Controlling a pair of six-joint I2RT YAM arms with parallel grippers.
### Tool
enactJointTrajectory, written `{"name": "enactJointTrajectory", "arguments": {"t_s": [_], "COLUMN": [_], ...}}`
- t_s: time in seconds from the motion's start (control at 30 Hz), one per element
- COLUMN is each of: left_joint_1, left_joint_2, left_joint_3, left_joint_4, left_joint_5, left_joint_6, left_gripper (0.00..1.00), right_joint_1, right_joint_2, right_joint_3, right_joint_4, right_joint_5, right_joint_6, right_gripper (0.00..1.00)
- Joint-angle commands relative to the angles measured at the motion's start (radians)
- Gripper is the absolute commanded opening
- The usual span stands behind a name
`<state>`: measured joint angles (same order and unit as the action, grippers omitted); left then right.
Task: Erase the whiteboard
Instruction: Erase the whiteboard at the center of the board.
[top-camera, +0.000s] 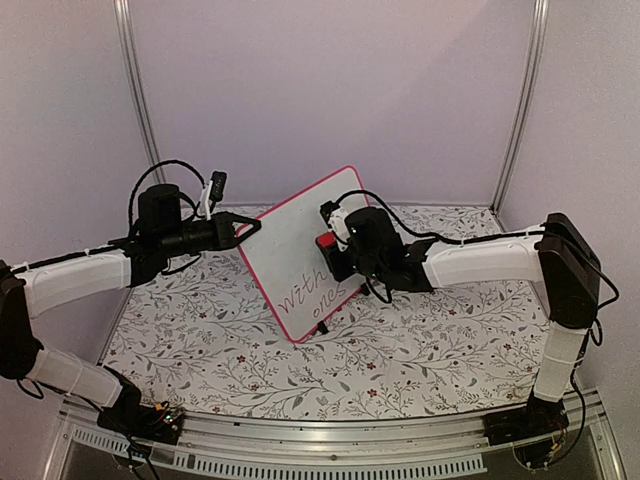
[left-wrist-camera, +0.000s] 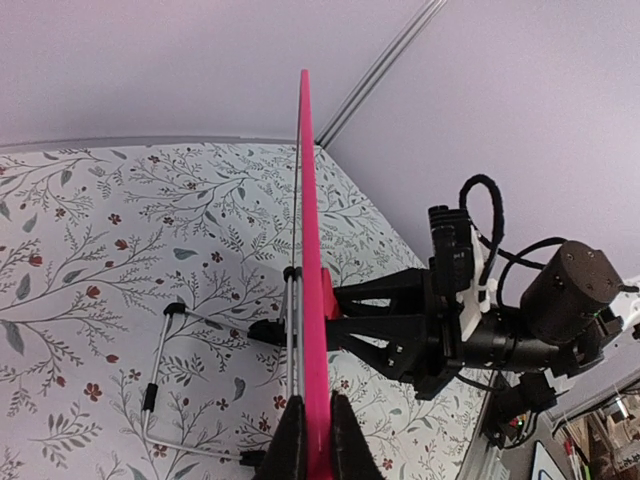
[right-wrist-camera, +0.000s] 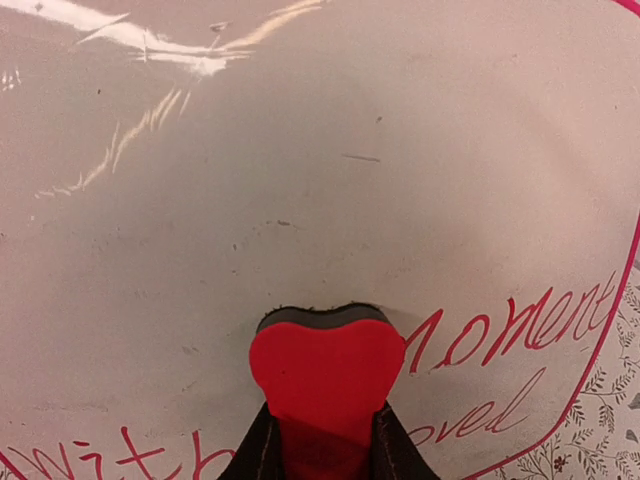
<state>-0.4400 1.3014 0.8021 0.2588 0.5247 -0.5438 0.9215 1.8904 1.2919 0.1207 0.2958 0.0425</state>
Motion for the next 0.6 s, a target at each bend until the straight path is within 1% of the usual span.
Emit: {"name": "enactJointTrajectory", "arguments": {"t_s": [0.0, 0.57], "left_joint_1": [-0.022, -0.023], "left_joint_2": [-0.034, -0.034], "left_joint_3": [-0.001, -0.001], "left_joint_4": [0.038, 0.039], "left_joint_5": [0.123, 0.12], "left_joint_6": [-0.012, -0.013], "left_gripper": [0.0, 0.0], "right_joint_1": [-0.009, -0.009], "right_joint_2": [0.015, -0.018], "right_joint_3": [-0.078, -0.184], "right_joint_4": [-0.02, 0.024], "right_joint_5": [-0.034, -0.037], "right_joint_6": [0.032, 0.064], "right_gripper": [0.23, 0.23]}}
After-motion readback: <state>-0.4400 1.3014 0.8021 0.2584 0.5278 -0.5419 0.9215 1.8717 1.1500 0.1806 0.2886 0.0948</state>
